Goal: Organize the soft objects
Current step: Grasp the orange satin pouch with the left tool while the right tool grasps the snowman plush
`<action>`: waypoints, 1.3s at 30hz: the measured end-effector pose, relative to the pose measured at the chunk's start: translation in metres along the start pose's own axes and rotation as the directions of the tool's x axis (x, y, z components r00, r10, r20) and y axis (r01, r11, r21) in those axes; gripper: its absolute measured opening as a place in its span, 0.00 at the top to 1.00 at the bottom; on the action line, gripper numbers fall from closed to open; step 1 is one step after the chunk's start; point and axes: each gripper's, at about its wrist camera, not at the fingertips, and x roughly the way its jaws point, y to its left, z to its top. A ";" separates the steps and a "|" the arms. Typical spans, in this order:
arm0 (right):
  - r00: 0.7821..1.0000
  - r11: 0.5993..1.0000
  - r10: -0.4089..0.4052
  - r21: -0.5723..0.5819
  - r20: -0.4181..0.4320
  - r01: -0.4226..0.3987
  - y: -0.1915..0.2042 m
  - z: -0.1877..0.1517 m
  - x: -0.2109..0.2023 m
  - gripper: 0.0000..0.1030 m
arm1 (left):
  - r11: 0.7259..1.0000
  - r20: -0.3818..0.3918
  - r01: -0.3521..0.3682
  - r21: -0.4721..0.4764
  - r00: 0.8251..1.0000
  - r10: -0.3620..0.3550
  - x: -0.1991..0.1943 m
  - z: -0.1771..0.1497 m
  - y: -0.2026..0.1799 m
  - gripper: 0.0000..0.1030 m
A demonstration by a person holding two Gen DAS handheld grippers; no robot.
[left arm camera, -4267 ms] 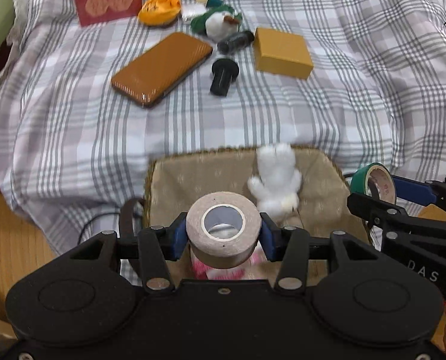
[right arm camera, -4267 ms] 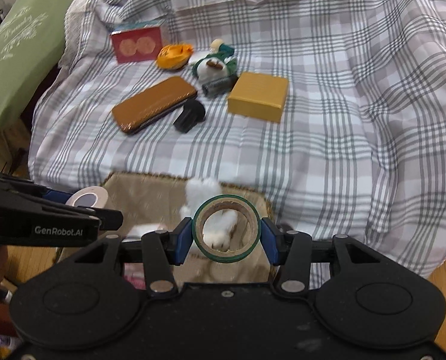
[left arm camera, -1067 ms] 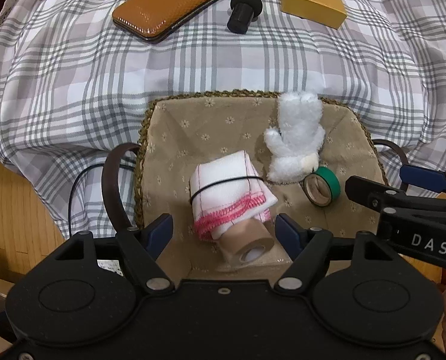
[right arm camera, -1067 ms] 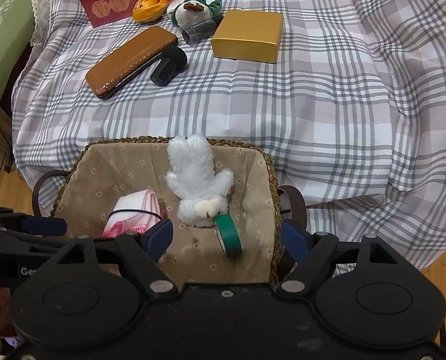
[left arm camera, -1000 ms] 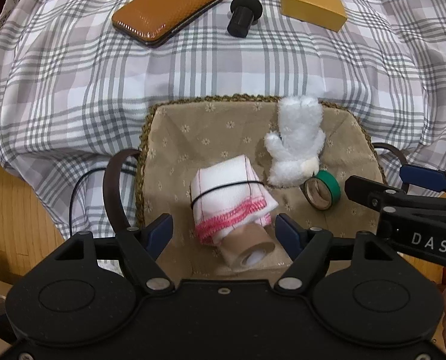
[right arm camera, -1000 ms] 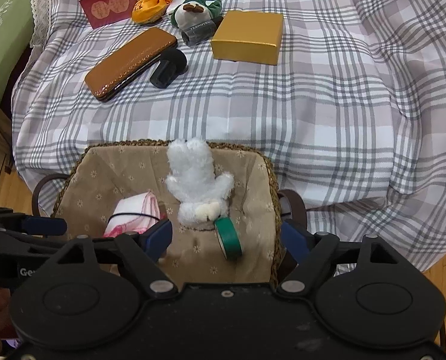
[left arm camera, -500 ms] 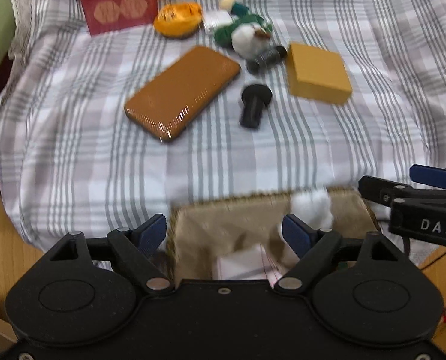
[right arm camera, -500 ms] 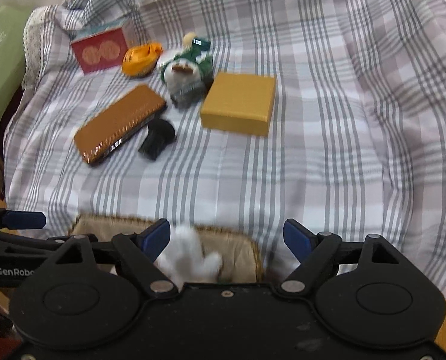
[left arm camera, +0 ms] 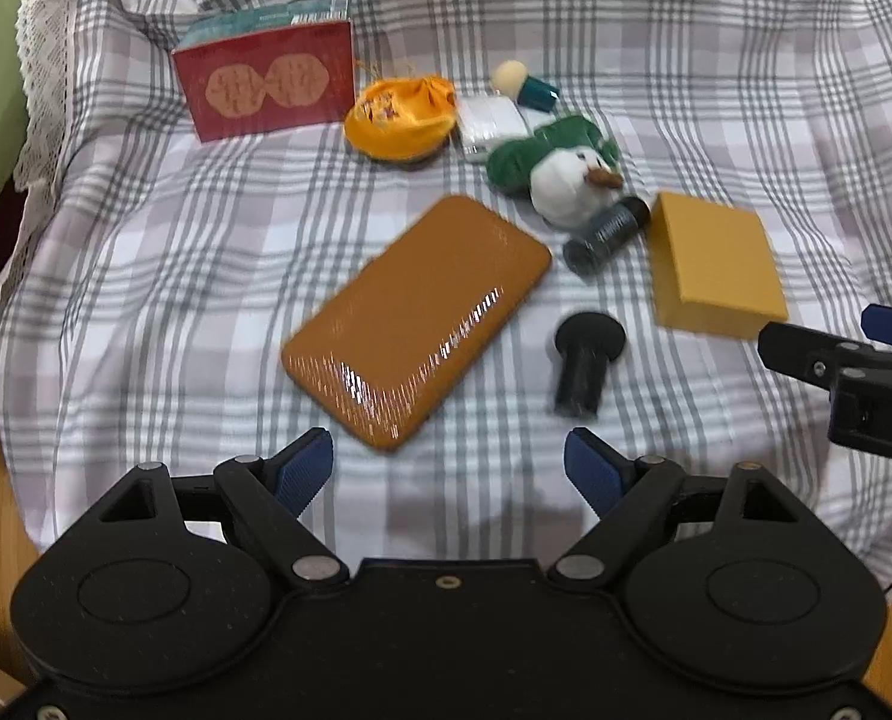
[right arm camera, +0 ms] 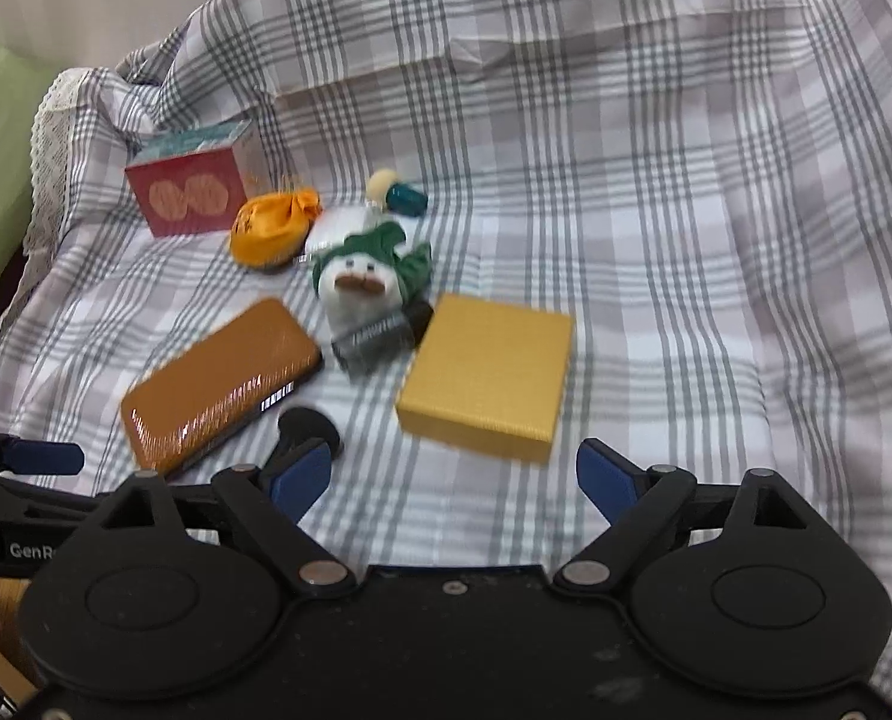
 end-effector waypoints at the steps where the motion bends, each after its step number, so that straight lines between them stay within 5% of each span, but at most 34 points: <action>1: 1.000 1.000 0.009 0.003 0.003 -0.009 0.000 0.005 0.004 0.12 | 1.000 0.006 -0.004 0.003 1.000 0.004 0.002 0.004 0.001 0.21; 20: 0.998 0.999 0.024 -0.025 0.063 -0.022 0.019 0.089 0.078 0.10 | 0.999 0.110 -0.053 0.008 0.993 0.052 0.051 0.078 0.023 0.20; 31: 0.997 0.988 0.064 -0.140 0.035 -0.059 0.039 0.093 0.115 0.10 | 0.994 0.146 -0.050 -0.093 0.987 0.064 0.075 0.125 0.048 0.20; 39: 0.999 0.985 0.050 -0.167 -0.002 -0.050 0.050 0.093 0.147 0.09 | 0.996 0.198 -0.075 -0.055 0.976 0.084 0.089 0.146 0.035 0.08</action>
